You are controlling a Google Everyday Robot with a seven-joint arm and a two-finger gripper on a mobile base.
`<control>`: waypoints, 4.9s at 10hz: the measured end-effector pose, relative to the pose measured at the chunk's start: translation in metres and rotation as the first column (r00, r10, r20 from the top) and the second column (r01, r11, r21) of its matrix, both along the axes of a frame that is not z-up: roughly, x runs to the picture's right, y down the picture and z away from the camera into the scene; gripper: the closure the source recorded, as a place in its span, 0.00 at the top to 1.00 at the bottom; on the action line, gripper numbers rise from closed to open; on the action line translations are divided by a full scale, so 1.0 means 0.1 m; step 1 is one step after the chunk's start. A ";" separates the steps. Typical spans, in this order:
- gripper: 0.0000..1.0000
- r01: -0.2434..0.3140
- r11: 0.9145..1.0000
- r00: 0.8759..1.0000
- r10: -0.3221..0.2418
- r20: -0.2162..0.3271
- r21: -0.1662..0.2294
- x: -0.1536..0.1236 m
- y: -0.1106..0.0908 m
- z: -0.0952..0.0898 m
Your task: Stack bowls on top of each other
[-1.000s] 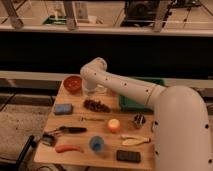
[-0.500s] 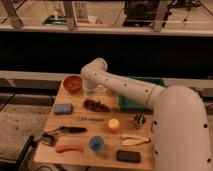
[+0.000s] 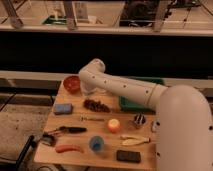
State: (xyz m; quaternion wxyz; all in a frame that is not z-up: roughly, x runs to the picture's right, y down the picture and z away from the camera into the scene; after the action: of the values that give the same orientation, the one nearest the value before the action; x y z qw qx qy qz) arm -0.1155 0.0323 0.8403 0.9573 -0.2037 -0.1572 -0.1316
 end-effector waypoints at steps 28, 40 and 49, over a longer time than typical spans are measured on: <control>0.26 -0.075 0.988 0.992 0.061 0.110 0.131 -0.55 -0.57 1.37; 0.00 -0.046 0.949 0.972 -0.030 0.233 0.311 -0.62 -1.15 0.00; 0.00 -0.083 0.935 0.996 0.088 0.001 0.345 1.38 -0.41 -1.53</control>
State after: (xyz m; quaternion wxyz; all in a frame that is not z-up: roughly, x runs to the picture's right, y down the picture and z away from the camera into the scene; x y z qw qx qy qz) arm 0.0224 -0.0089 0.6876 0.9841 -0.0269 -0.1334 -0.1140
